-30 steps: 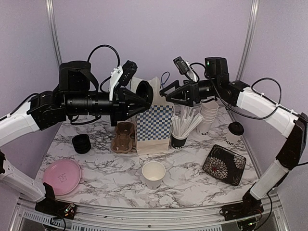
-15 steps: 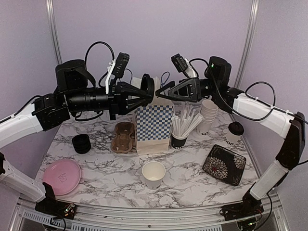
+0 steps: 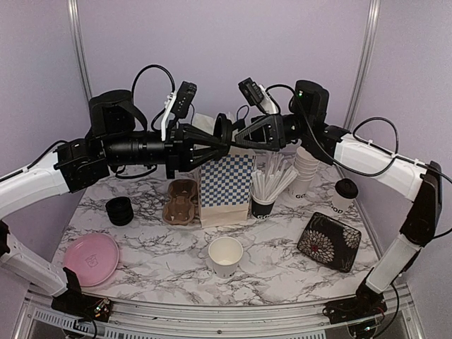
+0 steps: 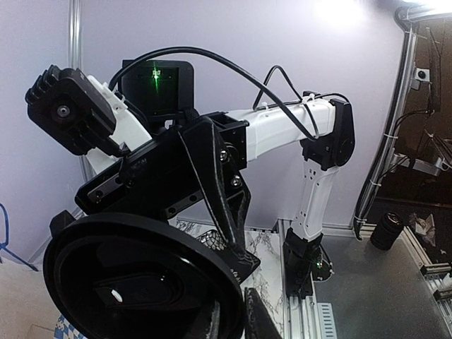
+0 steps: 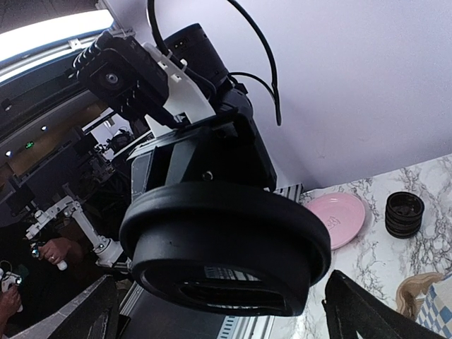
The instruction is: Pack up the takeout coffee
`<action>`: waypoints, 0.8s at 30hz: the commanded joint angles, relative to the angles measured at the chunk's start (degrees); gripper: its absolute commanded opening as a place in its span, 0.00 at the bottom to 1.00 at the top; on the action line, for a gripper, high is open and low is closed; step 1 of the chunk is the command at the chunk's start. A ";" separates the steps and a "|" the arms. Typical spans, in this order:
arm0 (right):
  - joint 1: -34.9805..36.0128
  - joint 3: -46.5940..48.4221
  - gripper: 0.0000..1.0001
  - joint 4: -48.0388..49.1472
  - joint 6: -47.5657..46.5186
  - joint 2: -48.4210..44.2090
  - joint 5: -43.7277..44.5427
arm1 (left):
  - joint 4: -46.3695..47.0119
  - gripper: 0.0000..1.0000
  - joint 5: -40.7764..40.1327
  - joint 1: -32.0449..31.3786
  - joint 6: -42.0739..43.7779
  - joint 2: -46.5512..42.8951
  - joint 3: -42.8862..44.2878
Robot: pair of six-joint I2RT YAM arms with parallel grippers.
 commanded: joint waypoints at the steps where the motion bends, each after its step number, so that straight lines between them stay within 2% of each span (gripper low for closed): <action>1: 0.41 2.09 0.99 -0.80 -1.00 0.49 0.28 | 1.86 0.13 1.30 0.22 -0.13 1.02 -0.08; 7: 0.88 1.81 0.98 -0.73 -1.42 0.35 0.10 | 2.11 0.13 1.33 0.22 0.02 1.84 -0.07; 19: 1.05 1.18 0.77 -0.51 -1.57 1.03 0.18 | 1.97 0.17 0.97 0.22 -0.24 2.73 -0.26; 22: 0.87 1.19 0.76 -1.48 -2.87 1.12 0.18 | 0.52 0.23 -1.09 0.22 0.04 2.76 -0.03; 24: 0.52 1.42 0.75 -2.94 -4.46 1.04 0.39 | -2.41 0.34 -5.28 0.22 0.77 2.45 0.79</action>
